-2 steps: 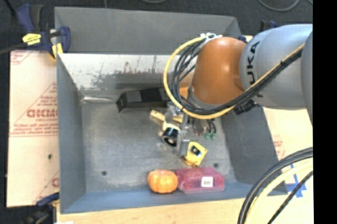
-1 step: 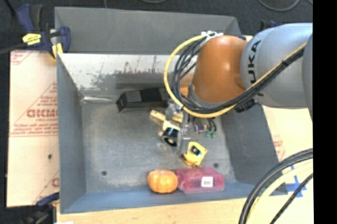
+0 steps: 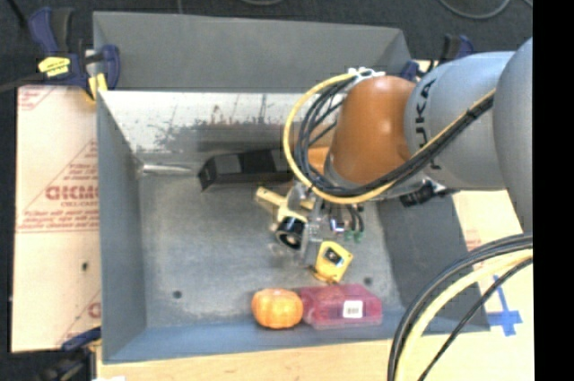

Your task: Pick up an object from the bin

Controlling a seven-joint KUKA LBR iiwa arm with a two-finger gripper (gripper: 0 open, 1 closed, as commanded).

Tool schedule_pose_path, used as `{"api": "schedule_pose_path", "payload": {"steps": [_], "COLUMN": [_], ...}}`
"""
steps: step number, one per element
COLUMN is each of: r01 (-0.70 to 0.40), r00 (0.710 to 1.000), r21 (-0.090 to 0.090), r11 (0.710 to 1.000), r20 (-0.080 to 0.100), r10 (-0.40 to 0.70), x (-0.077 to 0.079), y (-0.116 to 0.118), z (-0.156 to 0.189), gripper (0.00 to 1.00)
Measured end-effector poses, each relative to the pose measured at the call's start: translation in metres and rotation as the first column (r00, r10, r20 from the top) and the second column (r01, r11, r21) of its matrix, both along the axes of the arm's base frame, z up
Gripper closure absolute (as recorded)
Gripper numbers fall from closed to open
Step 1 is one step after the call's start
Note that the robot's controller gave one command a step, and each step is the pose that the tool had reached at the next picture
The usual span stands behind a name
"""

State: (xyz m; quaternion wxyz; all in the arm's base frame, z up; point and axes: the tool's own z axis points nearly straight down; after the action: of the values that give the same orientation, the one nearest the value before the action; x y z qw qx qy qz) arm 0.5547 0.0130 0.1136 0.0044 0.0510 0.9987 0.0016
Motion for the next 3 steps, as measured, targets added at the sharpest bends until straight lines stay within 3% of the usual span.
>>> {"api": "schedule_pose_path", "payload": {"steps": [1,2,3], "r01": [-0.031,-0.084,0.0], "r00": [1.0,0.996,1.0], "r21": [-0.002,-0.004,0.001], "r11": [1.0,0.996,1.0], "r20": [-0.004,-0.005,-0.001], "r10": [0.031,0.084,0.0], "x": [0.005,0.019,0.016], "y": [-0.026,-0.024,-0.023], "z": [-0.034,-0.042,-0.042], "gripper": [0.0,0.0,0.0]}}
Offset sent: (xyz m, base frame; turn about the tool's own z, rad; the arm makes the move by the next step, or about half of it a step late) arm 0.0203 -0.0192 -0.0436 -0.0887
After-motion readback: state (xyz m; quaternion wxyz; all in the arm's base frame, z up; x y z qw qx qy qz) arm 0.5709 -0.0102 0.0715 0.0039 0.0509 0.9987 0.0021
